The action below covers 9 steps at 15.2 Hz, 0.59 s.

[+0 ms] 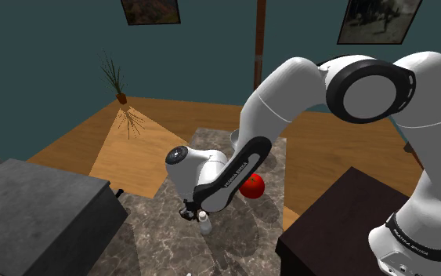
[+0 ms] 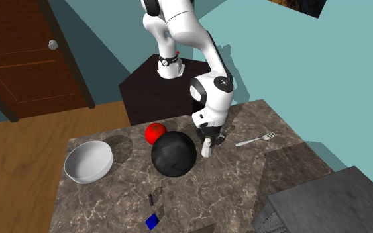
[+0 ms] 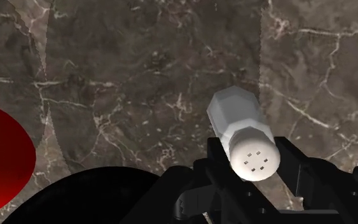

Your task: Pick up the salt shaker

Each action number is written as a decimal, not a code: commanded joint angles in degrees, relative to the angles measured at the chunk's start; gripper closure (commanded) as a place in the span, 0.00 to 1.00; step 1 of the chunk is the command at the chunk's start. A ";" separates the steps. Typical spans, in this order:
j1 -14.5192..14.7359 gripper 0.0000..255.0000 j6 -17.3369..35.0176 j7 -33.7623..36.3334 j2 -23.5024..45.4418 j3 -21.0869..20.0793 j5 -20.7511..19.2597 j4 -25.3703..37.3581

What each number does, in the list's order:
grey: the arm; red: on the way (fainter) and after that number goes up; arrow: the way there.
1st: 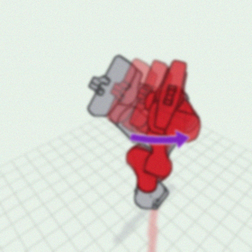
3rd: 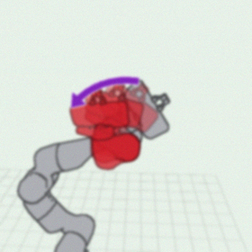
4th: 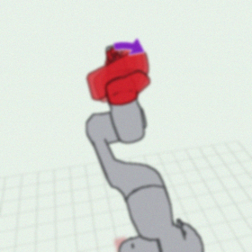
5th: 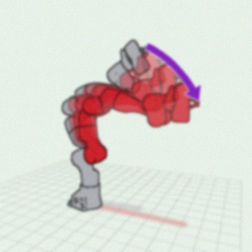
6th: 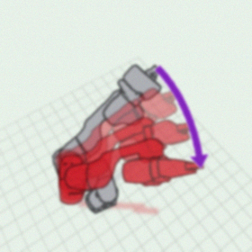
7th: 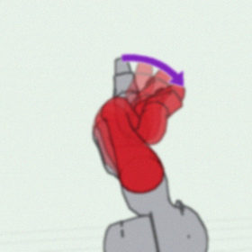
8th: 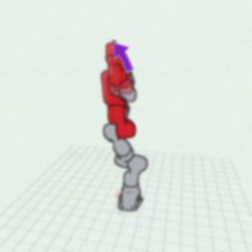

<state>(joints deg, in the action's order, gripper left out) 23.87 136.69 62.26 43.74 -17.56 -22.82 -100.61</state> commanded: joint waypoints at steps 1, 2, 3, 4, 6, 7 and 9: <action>0.01 1.00 0.06 0.03 0.04 0.02 -0.02 -0.04; 0.01 1.00 0.07 0.03 0.06 0.03 -0.03 -0.03; 0.02 1.00 0.08 0.04 0.07 0.03 -0.03 -0.03; 0.03 1.00 0.06 0.04 0.09 0.03 -0.03 0.00; 0.02 1.00 0.07 0.02 0.11 0.04 -0.03 0.02; 0.02 1.00 0.10 0.02 0.13 0.05 -0.04 0.01; -0.16 1.00 -0.37 -0.17 -0.46 -0.15 0.17 -0.11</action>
<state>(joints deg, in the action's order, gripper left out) 23.79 136.56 62.18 43.55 -17.61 -22.76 -100.63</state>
